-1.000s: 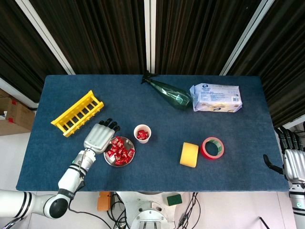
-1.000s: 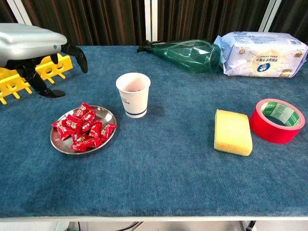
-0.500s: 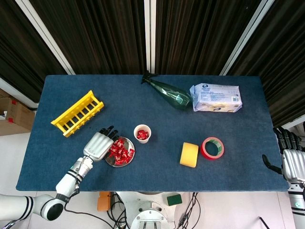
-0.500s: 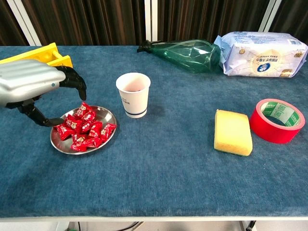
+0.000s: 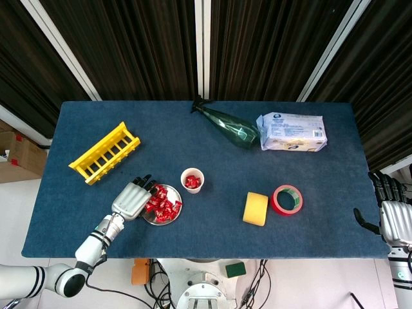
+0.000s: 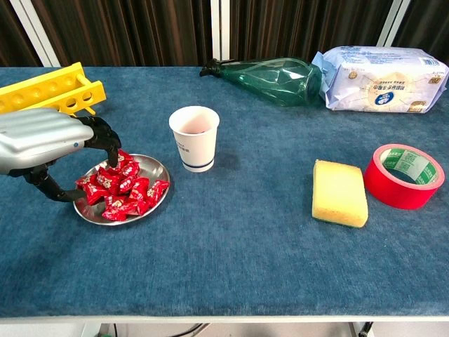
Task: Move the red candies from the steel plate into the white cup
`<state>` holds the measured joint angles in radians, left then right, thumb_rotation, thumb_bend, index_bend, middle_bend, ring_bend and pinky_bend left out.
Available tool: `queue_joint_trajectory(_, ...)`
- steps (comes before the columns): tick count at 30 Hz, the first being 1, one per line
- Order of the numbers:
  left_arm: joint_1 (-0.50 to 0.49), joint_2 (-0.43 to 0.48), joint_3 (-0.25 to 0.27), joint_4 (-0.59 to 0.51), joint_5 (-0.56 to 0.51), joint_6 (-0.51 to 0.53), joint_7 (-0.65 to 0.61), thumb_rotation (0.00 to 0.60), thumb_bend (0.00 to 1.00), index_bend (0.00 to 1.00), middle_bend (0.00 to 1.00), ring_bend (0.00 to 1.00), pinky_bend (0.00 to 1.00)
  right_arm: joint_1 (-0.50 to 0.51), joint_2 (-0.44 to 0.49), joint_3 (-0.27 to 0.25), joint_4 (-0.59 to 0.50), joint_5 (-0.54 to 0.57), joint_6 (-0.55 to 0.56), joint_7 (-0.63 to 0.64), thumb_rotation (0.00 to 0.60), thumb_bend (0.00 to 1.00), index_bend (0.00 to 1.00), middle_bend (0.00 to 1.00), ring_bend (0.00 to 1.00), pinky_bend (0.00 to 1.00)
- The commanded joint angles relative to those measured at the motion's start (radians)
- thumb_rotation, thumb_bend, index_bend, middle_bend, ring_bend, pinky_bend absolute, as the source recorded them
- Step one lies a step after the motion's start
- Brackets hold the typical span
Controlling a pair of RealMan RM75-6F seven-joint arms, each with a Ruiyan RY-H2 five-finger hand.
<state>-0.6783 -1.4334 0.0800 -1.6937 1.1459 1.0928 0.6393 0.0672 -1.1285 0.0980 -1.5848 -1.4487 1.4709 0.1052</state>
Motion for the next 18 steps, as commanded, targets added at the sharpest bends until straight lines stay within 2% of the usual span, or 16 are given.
queue_joint_trajectory(1,0.002,-0.002,-0.006,0.001,0.002,-0.005,-0.001,0.6,0.26,0.33,0.16,0.06,0.22,0.0,0.0,0.0,0.0,0.0,0.0,0.0,0.6,0.32,0.0,0.0,0.0,0.0)
queue_joint_trajectory(18,-0.013,-0.039,-0.048,0.017,-0.038,-0.05,0.057,0.6,0.3,0.37,0.16,0.06,0.22,0.002,0.002,-0.001,0.001,0.002,-0.005,0.004,0.6,0.32,0.0,0.0,0.0,0.0)
